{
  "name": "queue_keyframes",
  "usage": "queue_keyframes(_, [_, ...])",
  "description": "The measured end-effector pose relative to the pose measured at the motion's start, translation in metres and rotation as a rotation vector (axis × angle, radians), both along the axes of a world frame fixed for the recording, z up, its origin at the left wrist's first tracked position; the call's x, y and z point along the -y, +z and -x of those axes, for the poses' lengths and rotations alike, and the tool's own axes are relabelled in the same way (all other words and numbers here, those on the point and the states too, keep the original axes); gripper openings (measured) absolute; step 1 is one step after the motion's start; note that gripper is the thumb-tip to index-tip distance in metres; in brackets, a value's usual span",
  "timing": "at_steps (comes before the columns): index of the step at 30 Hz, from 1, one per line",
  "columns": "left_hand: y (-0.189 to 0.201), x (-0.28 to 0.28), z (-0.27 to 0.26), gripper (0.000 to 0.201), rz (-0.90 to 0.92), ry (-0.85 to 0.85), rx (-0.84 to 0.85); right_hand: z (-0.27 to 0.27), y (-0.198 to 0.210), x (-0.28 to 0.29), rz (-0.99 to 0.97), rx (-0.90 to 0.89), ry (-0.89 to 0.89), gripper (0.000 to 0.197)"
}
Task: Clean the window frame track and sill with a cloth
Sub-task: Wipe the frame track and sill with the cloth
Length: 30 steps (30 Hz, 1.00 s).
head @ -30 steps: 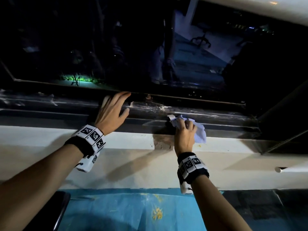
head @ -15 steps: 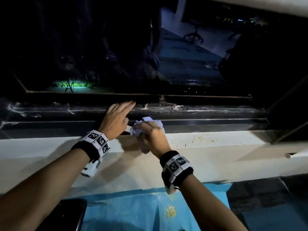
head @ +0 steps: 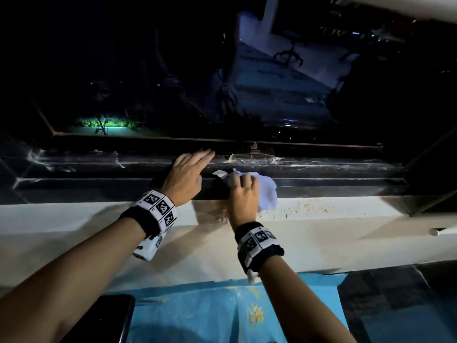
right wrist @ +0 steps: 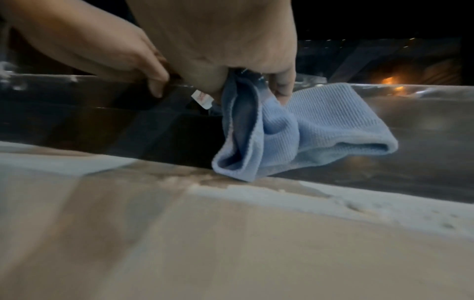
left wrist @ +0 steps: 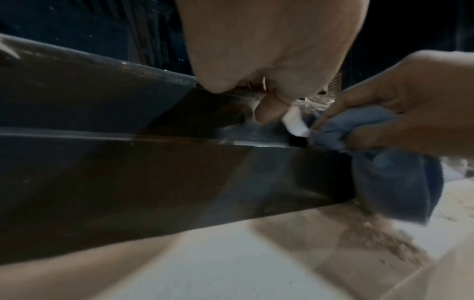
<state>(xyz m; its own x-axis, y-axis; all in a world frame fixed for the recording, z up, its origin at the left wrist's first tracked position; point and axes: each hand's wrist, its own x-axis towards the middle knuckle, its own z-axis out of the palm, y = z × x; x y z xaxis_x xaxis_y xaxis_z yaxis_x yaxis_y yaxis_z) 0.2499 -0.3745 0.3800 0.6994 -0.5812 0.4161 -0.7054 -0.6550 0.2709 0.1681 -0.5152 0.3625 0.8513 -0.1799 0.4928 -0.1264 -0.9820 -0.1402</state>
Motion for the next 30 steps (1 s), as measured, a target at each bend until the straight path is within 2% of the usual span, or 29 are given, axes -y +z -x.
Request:
queue_keyframes(2, [-0.001,0.000,-0.003,0.074,0.032,-0.027,-0.022,0.000,-0.001,-0.018,-0.021,0.071,0.121,0.038])
queue_keyframes(4, [0.001,-0.003,-0.004,0.073,0.134,-0.081,-0.076,-0.001,-0.005,-0.031,-0.142,0.081,0.266,0.033])
queue_keyframes(7, [0.009,-0.012,0.009,0.059,0.407,-0.113,-0.144,-0.002,0.004,-0.041,-0.516,0.004,0.403,0.035])
queue_keyframes(9, [0.012,-0.024,0.023,0.045,0.503,-0.085,-0.092,-0.002,0.016,-0.044,-0.802,-0.042,0.450,0.029])
queue_keyframes(12, [0.006,-0.045,0.034,0.032,0.534,0.007,-0.084,-0.003,0.027,-0.051,-0.955,-0.060,0.512,0.031])
queue_keyframes(14, [0.005,-0.056,0.041,0.029,0.564,0.083,-0.174,-0.008,0.027,-0.053,-1.056,-0.075,0.528,0.033])
queue_keyframes(17, [0.011,-0.070,0.052,0.031,0.647,0.131,-0.386,-0.020,0.038,-0.055,-1.193,-0.086,0.546,0.037])
queue_keyframes(20, [0.021,-0.079,0.058,0.046,0.734,0.015,-0.549,-0.031,0.057,-0.065,-1.290,-0.110,0.637,0.033])
queue_keyframes(22, [0.028,-0.083,0.061,0.053,0.820,-0.042,-0.601,-0.037,0.067,-0.080,-1.441,-0.181,0.698,0.023])
queue_keyframes(24, [0.034,-0.086,0.062,0.051,0.913,-0.015,-0.596,-0.041,0.072,-0.092,-1.608,-0.268,0.749,0.023])
queue_keyframes(26, [0.036,-0.097,0.060,0.042,1.018,0.111,-0.556,-0.043,0.075,-0.102,-1.596,-0.320,0.794,0.027])
queue_keyframes(27, [0.033,-0.106,0.058,0.038,1.050,0.197,-0.533,-0.044,0.076,-0.108,-1.515,-0.338,0.812,0.028])
queue_keyframes(30, [0.024,-0.136,0.052,0.030,1.031,0.429,-0.421,-0.049,0.075,-0.120,-1.063,-0.336,0.798,0.023])
